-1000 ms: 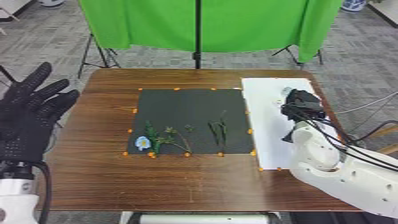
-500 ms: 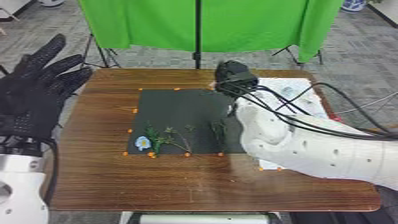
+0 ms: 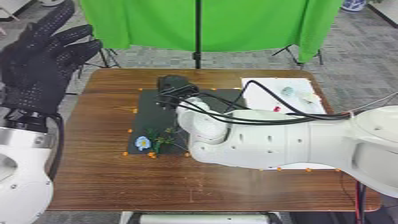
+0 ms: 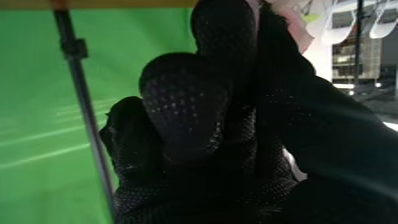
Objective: Arrange flowers
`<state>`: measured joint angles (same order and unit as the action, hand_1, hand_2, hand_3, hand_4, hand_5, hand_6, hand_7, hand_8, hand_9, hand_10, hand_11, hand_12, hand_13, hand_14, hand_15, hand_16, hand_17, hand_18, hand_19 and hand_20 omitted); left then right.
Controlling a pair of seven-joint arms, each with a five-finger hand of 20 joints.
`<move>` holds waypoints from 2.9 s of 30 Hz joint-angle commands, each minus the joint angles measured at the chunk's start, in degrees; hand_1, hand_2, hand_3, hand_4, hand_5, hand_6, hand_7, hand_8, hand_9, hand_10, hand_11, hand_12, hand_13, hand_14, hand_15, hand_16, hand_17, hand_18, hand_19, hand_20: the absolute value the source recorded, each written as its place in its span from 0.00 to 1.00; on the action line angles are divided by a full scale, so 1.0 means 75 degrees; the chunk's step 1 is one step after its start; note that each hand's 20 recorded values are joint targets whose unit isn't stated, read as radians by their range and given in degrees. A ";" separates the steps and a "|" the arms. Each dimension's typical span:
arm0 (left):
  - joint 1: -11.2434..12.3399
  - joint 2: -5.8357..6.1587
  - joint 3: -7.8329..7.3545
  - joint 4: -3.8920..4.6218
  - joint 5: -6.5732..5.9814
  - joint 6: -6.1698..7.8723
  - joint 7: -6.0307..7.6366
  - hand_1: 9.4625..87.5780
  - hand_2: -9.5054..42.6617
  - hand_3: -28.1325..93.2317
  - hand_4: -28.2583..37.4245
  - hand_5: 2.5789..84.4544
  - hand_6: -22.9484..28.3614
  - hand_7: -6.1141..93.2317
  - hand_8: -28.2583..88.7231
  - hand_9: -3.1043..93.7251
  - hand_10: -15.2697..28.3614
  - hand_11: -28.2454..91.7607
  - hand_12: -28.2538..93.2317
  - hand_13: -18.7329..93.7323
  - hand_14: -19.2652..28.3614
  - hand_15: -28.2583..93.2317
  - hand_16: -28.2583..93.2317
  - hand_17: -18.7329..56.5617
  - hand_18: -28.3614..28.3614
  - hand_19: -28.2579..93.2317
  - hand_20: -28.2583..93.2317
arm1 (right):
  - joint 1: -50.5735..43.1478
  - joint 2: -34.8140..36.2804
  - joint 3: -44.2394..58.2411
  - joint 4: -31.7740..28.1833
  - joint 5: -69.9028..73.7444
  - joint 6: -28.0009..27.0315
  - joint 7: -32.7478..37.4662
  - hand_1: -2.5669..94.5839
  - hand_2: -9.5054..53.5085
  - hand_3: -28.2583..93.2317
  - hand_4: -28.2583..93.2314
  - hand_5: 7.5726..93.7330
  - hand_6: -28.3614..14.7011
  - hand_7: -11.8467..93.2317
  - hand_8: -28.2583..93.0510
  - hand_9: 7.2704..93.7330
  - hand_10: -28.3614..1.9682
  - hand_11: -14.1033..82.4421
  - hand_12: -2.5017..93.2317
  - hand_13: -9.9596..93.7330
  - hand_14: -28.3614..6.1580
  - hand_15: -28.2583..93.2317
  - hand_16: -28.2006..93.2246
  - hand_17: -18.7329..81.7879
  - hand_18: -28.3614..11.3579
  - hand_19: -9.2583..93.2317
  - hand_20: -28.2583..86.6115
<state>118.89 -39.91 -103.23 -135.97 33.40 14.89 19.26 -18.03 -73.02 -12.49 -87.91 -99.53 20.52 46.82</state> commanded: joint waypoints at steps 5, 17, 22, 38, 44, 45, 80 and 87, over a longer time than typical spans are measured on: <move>-0.0798 0.0347 0.0560 0.0134 0.0076 -0.0181 0.0046 0.11 0.34 0.85 0.00 0.34 0.59 0.16 0.18 0.32 0.78 0.44 0.33 0.36 0.98 0.66 0.15 0.14 1.00 0.73 0.24 | 0.1036 -0.0898 -0.1033 0.0198 0.0407 0.0114 0.0753 0.57 0.00 0.83 0.00 0.86 0.77 0.37 0.24 1.00 0.73 0.50 0.28 0.92 0.76 0.78 0.40 0.68 0.31 1.00 0.64; -0.2464 0.0016 0.1604 0.0486 0.0283 -0.0143 -0.1113 0.12 0.34 0.85 0.00 0.35 0.59 0.16 0.18 0.32 0.78 0.44 0.33 0.37 0.97 0.66 0.15 0.15 1.00 0.74 0.24 | 0.0251 -0.0541 -0.0124 0.0405 -0.0001 -0.0703 0.0376 0.55 0.00 0.79 0.00 0.86 0.78 0.33 0.24 1.00 0.75 0.50 0.22 0.91 0.76 0.79 0.40 0.67 0.31 1.00 0.65; -0.2548 0.0033 0.1717 0.0462 0.0250 0.0065 -0.0991 0.12 0.34 0.85 0.00 0.35 0.59 0.16 0.18 0.32 0.78 0.44 0.33 0.37 0.97 0.66 0.15 0.15 1.00 0.74 0.24 | 0.0253 -0.0481 -0.0087 0.0334 -0.0068 -0.0428 0.0006 0.55 0.00 0.78 0.00 0.85 0.78 0.32 0.23 1.00 0.76 0.46 0.21 0.90 0.76 0.79 0.40 0.66 0.31 1.00 0.64; -0.3111 -0.0169 0.2105 0.0676 0.0331 0.0063 -0.1493 0.12 0.33 0.85 0.00 0.35 0.59 0.16 0.18 0.32 0.78 0.44 0.33 0.37 0.97 0.66 0.15 0.15 1.00 0.74 0.23 | -0.0526 -0.0331 0.0932 0.0246 -0.0466 -0.1541 -0.0371 0.53 0.00 0.71 0.00 0.75 0.78 0.31 0.21 0.97 0.76 0.43 0.22 0.87 0.74 0.81 0.40 0.63 0.31 1.00 0.64; -0.3048 -0.0212 0.2083 0.0699 0.0297 -0.0036 -0.1510 0.13 0.33 0.85 0.00 0.35 0.59 0.16 0.18 0.32 0.78 0.44 0.33 0.37 0.97 0.66 0.15 0.15 1.00 0.74 0.23 | -0.0549 -0.0352 0.0941 0.0206 -0.0438 -0.1507 -0.0192 0.53 0.00 0.69 0.00 0.73 0.78 0.30 0.20 0.97 0.75 0.43 0.22 0.87 0.74 0.81 0.39 0.63 0.31 1.00 0.64; -0.2875 -0.0176 0.1975 0.0607 0.0286 0.0063 -0.1394 0.13 0.33 0.85 0.00 0.35 0.59 0.16 0.18 0.32 0.78 0.44 0.33 0.37 0.97 0.66 0.15 0.15 1.00 0.74 0.23 | -0.0384 -0.0398 0.0749 0.0214 -0.0332 -0.1347 -0.0223 0.53 0.00 0.69 0.00 0.73 0.78 0.31 0.20 0.97 0.75 0.43 0.22 0.87 0.74 0.81 0.39 0.63 0.31 1.00 0.64; 0.2550 -0.1186 -0.2068 -0.0084 -0.0347 0.0574 -0.0335 0.13 0.32 0.86 0.00 0.35 0.58 0.16 0.18 0.33 0.78 0.44 0.33 0.37 0.97 0.66 0.15 0.13 1.00 0.73 0.23 | -0.1225 0.2095 0.3003 -0.1278 -0.0087 -0.1854 0.0614 0.33 0.10 0.86 0.01 0.54 0.60 0.26 0.14 0.65 0.37 0.34 0.17 0.72 0.48 0.77 0.33 0.53 0.21 1.00 0.49; 0.2742 -0.1366 -0.2115 0.0160 -0.0693 0.0622 -0.0197 0.13 0.32 0.86 0.00 0.35 0.58 0.17 0.18 0.34 0.78 0.44 0.33 0.37 0.97 0.66 0.16 0.13 0.98 0.73 0.24 | -0.1913 0.3261 0.3696 -0.1704 -0.0252 -0.1413 0.0856 0.34 0.10 0.87 0.01 0.54 0.59 0.26 0.14 0.63 0.36 0.33 0.17 0.71 0.47 0.77 0.33 0.52 0.21 1.00 0.48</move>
<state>137.68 -48.59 -118.72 -136.88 30.13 19.09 17.46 -28.41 -58.08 12.68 -99.03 -98.94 6.80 50.76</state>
